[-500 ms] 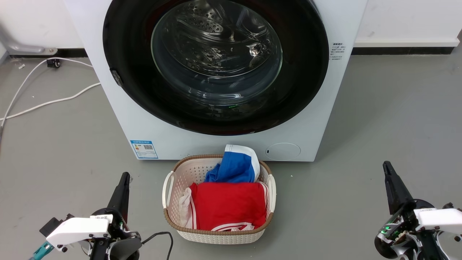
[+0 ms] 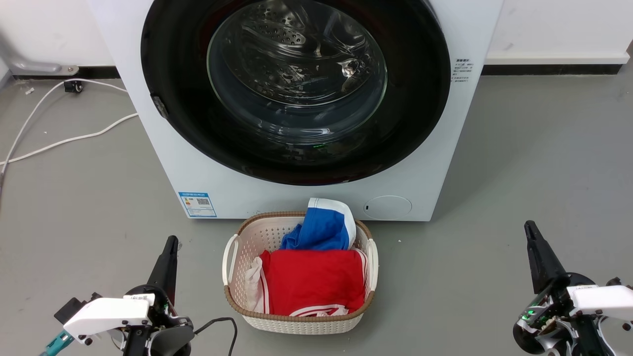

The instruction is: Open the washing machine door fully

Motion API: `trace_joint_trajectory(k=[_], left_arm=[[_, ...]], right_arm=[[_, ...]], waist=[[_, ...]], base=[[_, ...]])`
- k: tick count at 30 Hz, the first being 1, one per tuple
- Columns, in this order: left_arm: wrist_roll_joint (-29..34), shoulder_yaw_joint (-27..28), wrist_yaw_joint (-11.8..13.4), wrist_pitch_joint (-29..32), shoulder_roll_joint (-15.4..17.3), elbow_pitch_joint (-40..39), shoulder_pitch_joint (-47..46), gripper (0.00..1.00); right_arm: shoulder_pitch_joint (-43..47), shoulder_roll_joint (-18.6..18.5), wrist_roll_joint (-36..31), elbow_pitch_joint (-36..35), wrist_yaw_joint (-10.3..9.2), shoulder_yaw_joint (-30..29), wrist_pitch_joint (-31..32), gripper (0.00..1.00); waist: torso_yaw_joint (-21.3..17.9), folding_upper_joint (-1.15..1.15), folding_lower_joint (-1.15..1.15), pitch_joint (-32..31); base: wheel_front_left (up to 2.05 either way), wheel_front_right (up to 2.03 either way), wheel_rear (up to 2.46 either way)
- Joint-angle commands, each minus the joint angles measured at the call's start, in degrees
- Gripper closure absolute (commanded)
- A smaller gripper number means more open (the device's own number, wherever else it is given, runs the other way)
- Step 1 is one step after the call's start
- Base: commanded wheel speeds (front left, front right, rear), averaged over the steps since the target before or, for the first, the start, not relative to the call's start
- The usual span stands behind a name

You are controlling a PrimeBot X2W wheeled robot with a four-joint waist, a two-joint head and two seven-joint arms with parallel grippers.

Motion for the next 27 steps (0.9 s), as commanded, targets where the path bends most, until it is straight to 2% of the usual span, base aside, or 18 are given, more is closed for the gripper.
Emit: trace_joint_trajectory(k=[1, 14, 15, 23, 27], left_arm=[[0.27, 0.15, -0.18, 0.17, -0.04, 0.04, -0.59, 1.00], [0.27, 0.23, -0.18, 0.28, -0.10, 0.05, -0.60, 1.00], [0.17, 0.05, 0.00, -0.02, -0.06, 0.03, -0.01, 0.00], [1.17, -1.65, 0.01, -1.97, -0.20, -0.65, 0.49, 0.00], [3.63, -2.40, 0.00, -3.07, -0.20, -1.68, 0.47, 0.00]], right_arm=[[-0.69, 0.22, -0.50, 0.08, 0.17, -0.09, 0.08, 1.00], [-0.70, 0.26, -0.47, 0.07, 0.17, -0.15, 0.14, 1.00], [0.01, 0.04, -0.16, 0.03, 0.00, -0.07, -0.01, 0.00], [1.39, 0.11, -1.07, -1.39, 0.00, 0.74, -1.82, 0.00], [1.88, -0.06, -2.54, -2.75, 0.01, 1.14, -3.02, 0.00]], waist=[[0.00, 0.00, 0.00, 0.00], [0.00, 0.00, 0.00, 0.00], [0.00, 0.00, 0.00, 0.00], [0.02, 0.00, 0.00, 0.00], [0.04, 0.00, 0.00, 0.03]], base=[[0.00, 0.00, 0.00], [0.00, 0.00, 0.00], [0.00, 0.00, 0.00], [0.00, 0.00, 0.00], [0.00, 0.00, 0.00]])
